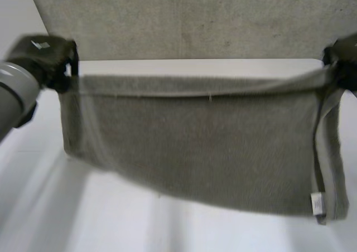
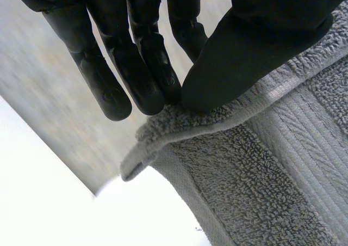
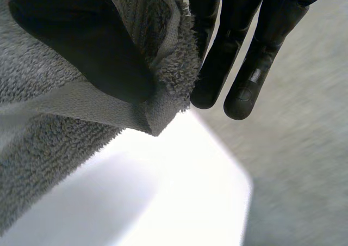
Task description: Fold the towel.
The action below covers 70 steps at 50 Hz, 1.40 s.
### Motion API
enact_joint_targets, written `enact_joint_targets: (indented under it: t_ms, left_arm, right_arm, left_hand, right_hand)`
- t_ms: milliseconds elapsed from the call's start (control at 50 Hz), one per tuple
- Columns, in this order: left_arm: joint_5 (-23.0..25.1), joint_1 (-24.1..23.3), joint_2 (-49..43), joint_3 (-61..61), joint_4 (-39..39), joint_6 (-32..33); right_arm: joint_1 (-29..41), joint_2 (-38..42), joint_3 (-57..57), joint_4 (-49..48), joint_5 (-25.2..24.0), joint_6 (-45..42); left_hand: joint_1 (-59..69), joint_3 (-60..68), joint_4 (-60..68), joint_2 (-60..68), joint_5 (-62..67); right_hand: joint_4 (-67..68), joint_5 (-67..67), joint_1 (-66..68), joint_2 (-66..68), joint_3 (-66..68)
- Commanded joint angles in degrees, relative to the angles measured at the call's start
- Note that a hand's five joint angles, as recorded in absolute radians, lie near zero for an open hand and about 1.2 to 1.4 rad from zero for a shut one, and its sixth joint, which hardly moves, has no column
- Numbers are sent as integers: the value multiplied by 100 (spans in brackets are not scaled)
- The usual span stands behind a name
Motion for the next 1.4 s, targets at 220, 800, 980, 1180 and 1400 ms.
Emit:
enact_joint_targets:
  t_ms: [220,800,980,1180,1400]
  left_arm:
    - [-89,-83,-2688,3914,770,486]
    - [-115,-66,-2115,-115,3691,-156]
    - [-124,-13,-2267,-1406,3605,-103]
    - [-133,180,-668,-2620,1771,590]
    - [-115,233,450,-2727,-526,1171]
  right_arm:
    - [978,1424,-1582,-2645,1847,-331]
    - [1171,1440,1501,-4649,774,-217]
    - [1127,1697,2091,-4288,748,-305]
    - [899,475,2575,-2258,528,-753]
    - [160,-421,2610,-184,546,-2115]
  left_hand:
    - [1153,1029,1023,1020,1059]
    - [1153,1029,1023,1020,1059]
    - [1153,1029,1023,1020,1059]
    - [1153,1029,1023,1020,1059]
    - [1153,1029,1023,1020,1059]
  right_hand:
    - [1161,1402,2628,1278,1203]
    - [1161,1402,2628,1278,1203]
    - [1161,1402,2628,1278,1203]
    - [1161,1402,2628,1278,1203]
    - [1161,1402,2628,1278,1203]
